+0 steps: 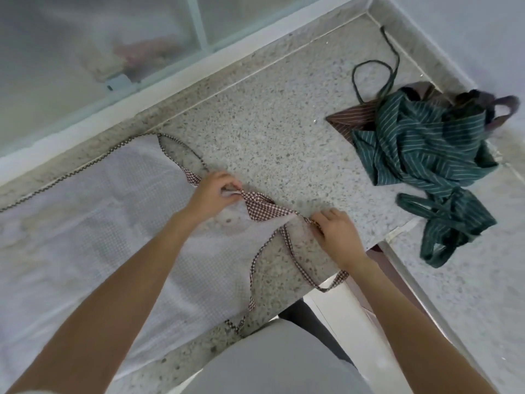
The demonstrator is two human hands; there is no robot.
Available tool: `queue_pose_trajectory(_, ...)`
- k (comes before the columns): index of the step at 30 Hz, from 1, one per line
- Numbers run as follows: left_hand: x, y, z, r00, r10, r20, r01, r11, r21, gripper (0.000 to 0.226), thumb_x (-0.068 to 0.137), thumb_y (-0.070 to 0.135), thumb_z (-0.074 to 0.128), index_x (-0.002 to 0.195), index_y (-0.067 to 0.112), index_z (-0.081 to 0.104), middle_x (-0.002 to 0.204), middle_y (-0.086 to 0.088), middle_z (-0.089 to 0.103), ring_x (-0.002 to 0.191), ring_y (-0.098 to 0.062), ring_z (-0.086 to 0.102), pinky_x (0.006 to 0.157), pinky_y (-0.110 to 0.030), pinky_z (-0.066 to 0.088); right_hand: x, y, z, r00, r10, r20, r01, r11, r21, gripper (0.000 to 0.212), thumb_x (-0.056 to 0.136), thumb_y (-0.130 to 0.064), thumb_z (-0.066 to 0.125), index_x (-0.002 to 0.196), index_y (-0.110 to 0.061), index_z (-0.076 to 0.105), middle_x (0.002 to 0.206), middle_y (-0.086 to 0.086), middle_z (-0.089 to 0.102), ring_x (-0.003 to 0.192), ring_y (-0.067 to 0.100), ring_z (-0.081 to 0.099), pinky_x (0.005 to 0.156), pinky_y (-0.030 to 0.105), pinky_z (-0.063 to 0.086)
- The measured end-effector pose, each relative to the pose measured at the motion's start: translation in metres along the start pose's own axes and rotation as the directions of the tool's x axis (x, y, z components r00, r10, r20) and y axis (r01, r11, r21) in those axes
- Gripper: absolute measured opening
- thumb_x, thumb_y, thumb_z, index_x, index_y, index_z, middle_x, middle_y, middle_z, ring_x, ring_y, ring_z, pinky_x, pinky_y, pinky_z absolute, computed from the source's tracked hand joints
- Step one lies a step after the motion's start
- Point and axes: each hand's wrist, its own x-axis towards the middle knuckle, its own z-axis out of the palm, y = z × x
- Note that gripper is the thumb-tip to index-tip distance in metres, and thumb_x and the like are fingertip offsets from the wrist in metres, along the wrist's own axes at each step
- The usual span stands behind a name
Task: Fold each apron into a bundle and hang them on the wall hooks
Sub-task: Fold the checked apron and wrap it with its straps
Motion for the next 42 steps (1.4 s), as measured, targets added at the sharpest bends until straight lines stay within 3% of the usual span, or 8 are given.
queue_pose_trajectory(8,0.055,0.046,-0.02,0.934,-0.176,-0.311,0.129,0.978,-0.166,0.015,0.084,0.014,0.068,0.098,0.011,0.064,0.096,-0.001,0.055,0.08,-0.008,0.05,0.07,-0.005,0.036,0.069,0.018,-0.114,0.933,-0.147,-0.327,0.254,0.915,0.312,0.02,0.078,0.001,0.045,0.089,-0.004,0.062,0.091,0.005,0.061,0.085,0.015,0.057,0.075,0.025,0.045)
queue_pose_trajectory(12,0.073,0.054,-0.008,0.9,-0.213,-0.38,0.142,0.968,-0.206,0.023,0.085,0.014,0.067,0.106,0.01,0.058,0.112,-0.008,0.05,0.101,-0.017,0.053,0.09,-0.029,0.049,0.059,0.04,-0.091,0.915,-0.401,0.043,0.403,0.915,-0.025,0.019,0.075,-0.021,0.071,0.093,-0.021,0.064,0.087,-0.004,0.062,0.082,0.017,0.054,0.081,0.027,0.035)
queue_pose_trajectory(15,0.074,0.052,0.011,0.938,-0.206,-0.28,0.175,0.976,-0.133,0.05,0.085,0.02,0.067,0.13,0.014,0.045,0.141,-0.014,0.031,0.131,-0.023,0.032,0.105,-0.028,0.03,0.039,0.054,-0.064,0.873,-0.177,0.454,0.265,0.954,-0.137,0.046,0.073,-0.042,0.072,0.114,-0.023,0.064,0.121,0.001,0.058,0.116,0.025,0.051,0.102,0.041,0.033)
queue_pose_trajectory(21,0.04,0.03,0.046,0.938,-0.191,-0.289,0.257,0.943,0.212,0.056,0.09,0.035,0.058,0.139,0.018,0.038,0.149,-0.008,0.03,0.138,-0.027,0.024,0.112,-0.051,0.021,0.064,0.042,-0.032,0.955,-0.218,0.199,0.227,0.974,-0.024,0.04,0.09,-0.032,0.048,0.126,-0.017,0.055,0.134,0.005,0.054,0.125,0.027,0.047,0.104,0.044,0.038)
queue_pose_trajectory(28,-0.049,0.009,0.066,0.862,-0.391,-0.323,0.443,0.89,0.105,0.054,0.094,0.034,0.052,0.141,0.013,0.037,0.149,-0.006,0.034,0.138,-0.024,0.028,0.114,-0.047,0.017,0.07,0.022,0.034,0.883,-0.271,0.382,0.34,0.932,-0.123,0.058,0.09,-0.045,0.032,0.142,-0.019,0.04,0.15,0.003,0.036,0.139,0.027,0.031,0.112,0.055,0.003)
queue_pose_trajectory(35,-0.199,0.002,0.051,0.847,-0.237,-0.476,0.367,0.909,0.2,0.028,0.09,0.033,0.049,0.103,0.013,0.061,0.101,-0.003,0.063,0.093,-0.018,0.055,0.084,-0.026,0.038,0.047,-0.061,0.023,0.866,-0.499,0.024,0.494,0.863,0.104,0.027,0.086,-0.02,0.046,0.109,-0.014,0.06,0.111,0.006,0.062,0.107,0.029,0.051,0.096,0.046,0.038)
queue_pose_trajectory(40,-0.31,-0.013,0.077,0.862,-0.187,-0.471,0.329,0.913,0.24,0.018,0.089,0.025,0.053,0.086,0.012,0.065,0.083,0.001,0.062,0.075,-0.017,0.058,0.071,-0.019,0.041,-0.023,-0.148,0.038,0.566,-0.812,0.144,0.76,0.581,0.291,0.016,0.084,-0.026,0.054,0.074,-0.017,0.062,0.066,-0.004,0.06,0.062,0.016,0.055,0.064,0.029,0.045)
queue_pose_trajectory(42,-0.34,-0.022,0.091,0.87,-0.244,-0.427,0.359,0.91,0.21,0.02,0.088,0.028,0.051,0.091,0.015,0.066,0.091,0.003,0.064,0.08,-0.018,0.062,0.073,-0.021,0.047,-0.053,-0.168,0.05,0.587,-0.767,0.26,0.753,0.635,0.172,0.021,0.072,-0.035,0.07,0.064,-0.018,0.06,0.055,-0.006,0.056,0.05,0.014,0.053,0.061,0.027,0.045)
